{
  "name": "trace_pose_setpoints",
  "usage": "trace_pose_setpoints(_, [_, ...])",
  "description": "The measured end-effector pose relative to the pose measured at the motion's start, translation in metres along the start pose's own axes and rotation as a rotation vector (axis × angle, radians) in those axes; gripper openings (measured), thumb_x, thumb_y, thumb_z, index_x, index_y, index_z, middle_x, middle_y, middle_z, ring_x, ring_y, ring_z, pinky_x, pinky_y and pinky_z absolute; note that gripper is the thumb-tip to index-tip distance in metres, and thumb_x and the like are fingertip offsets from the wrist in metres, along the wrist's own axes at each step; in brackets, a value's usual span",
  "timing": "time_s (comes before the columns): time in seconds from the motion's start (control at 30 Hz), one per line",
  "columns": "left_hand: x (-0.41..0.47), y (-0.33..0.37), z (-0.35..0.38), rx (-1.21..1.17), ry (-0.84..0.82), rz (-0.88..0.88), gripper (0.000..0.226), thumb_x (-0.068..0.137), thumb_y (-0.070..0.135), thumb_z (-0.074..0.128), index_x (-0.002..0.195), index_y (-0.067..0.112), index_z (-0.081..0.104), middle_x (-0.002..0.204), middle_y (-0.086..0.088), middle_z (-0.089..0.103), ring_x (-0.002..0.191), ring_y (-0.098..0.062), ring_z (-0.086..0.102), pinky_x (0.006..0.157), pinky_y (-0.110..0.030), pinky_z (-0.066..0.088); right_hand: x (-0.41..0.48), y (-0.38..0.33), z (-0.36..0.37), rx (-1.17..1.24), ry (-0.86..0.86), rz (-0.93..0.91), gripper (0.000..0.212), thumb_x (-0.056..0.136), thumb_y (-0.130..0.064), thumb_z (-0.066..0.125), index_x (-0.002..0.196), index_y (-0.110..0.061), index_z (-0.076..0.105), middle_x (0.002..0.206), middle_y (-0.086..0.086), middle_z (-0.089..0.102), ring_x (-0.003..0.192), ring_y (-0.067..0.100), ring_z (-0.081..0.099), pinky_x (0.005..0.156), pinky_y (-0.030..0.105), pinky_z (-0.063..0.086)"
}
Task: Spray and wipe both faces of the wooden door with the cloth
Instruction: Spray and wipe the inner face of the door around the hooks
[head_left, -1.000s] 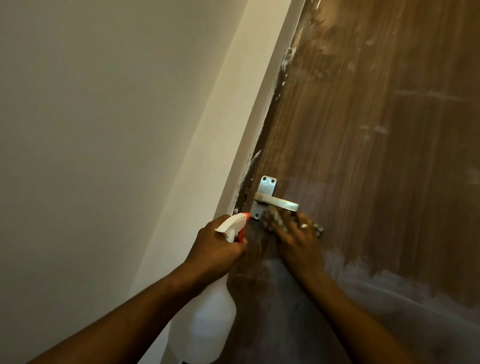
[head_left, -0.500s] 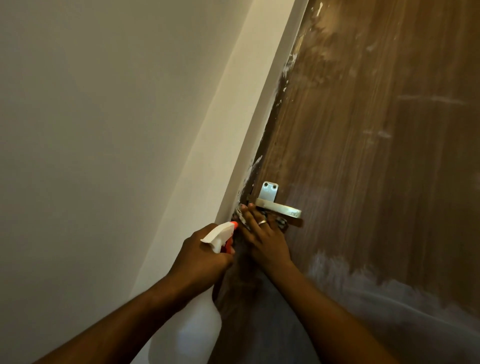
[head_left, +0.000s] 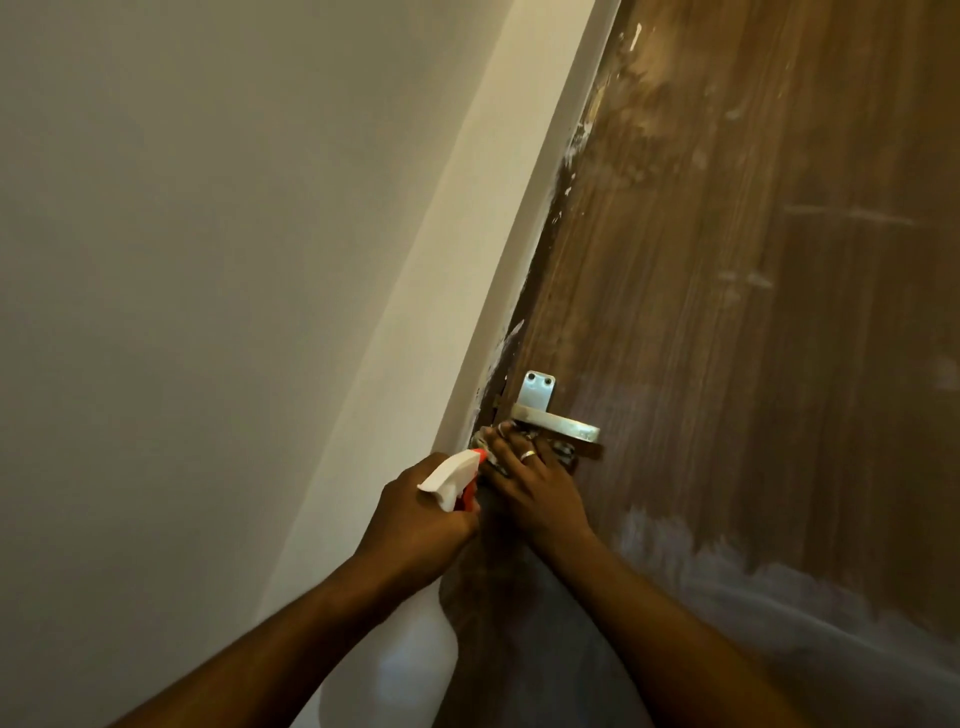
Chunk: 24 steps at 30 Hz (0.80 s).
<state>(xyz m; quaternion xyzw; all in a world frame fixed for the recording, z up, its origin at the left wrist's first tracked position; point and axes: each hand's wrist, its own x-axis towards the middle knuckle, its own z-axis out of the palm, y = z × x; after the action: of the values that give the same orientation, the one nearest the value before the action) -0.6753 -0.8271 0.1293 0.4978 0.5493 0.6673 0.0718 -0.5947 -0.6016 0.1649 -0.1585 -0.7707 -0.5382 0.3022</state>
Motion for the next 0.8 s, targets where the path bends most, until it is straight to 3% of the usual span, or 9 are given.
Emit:
trace_pose_setpoints(0.13, [0.002, -0.001, -0.003, 0.006, 0.001, -0.015, 0.052, 0.083, 0.013, 0.068, 0.129, 0.015, 0.044, 0.125, -0.008, 0.054, 0.111, -0.024, 0.055, 0.098, -0.044, 0.048, -0.025, 0.000, -0.001, 0.047, -0.005, -0.017, 0.083, 0.069, -0.021, 0.086, 0.143, -0.018, 0.050, 0.150, 0.010, 0.045, 0.138, 0.032, 0.043, 0.108, 0.051, 0.039])
trace_pose_setpoints(0.3, [-0.003, -0.004, 0.002, 0.006, -0.009, -0.004, 0.052, 0.082, 0.014, 0.070, 0.128, 0.016, 0.045, 0.125, -0.008, 0.055, 0.111, -0.024, 0.056, 0.097, -0.044, 0.049, -0.065, 0.020, -0.005, -0.010, 0.086, -0.002, 0.055, 0.088, -0.019, 0.062, 0.142, -0.015, 0.051, 0.145, 0.014, 0.050, 0.134, 0.032, 0.048, 0.105, 0.050, 0.046])
trace_pose_setpoints(0.4, [-0.002, -0.004, 0.003, 0.011, -0.011, -0.007, 0.052, 0.083, 0.016, 0.069, 0.129, 0.017, 0.045, 0.127, -0.007, 0.055, 0.112, -0.023, 0.055, 0.099, -0.043, 0.048, -0.045, 0.011, -0.005, -0.019, 0.069, 0.002, 0.069, 0.073, -0.016, 0.083, 0.137, -0.012, 0.057, 0.141, 0.015, 0.054, 0.130, 0.033, 0.053, 0.106, 0.047, 0.040])
trace_pose_setpoints(0.6, [0.005, -0.006, 0.008, 0.034, 0.009, -0.011, 0.053, 0.083, 0.013, 0.068, 0.131, 0.014, 0.044, 0.129, -0.009, 0.054, 0.115, -0.024, 0.054, 0.101, -0.041, 0.046, -0.018, -0.009, 0.000, 0.024, -0.038, 0.132, 0.077, 0.060, -0.026, 0.094, 0.129, -0.010, 0.064, 0.130, 0.014, 0.063, 0.117, 0.033, 0.063, 0.097, 0.046, 0.049])
trace_pose_setpoints(0.8, [-0.003, -0.009, 0.013, 0.012, 0.002, -0.010, 0.047, 0.082, 0.012, 0.069, 0.123, 0.017, 0.045, 0.122, -0.008, 0.055, 0.104, -0.020, 0.055, 0.098, -0.043, 0.048, -0.042, 0.002, -0.012, -0.023, 0.130, 0.222, 0.059, 0.064, -0.012, 0.088, 0.120, -0.008, 0.070, 0.117, 0.017, 0.067, 0.102, 0.037, 0.067, 0.083, 0.048, 0.056])
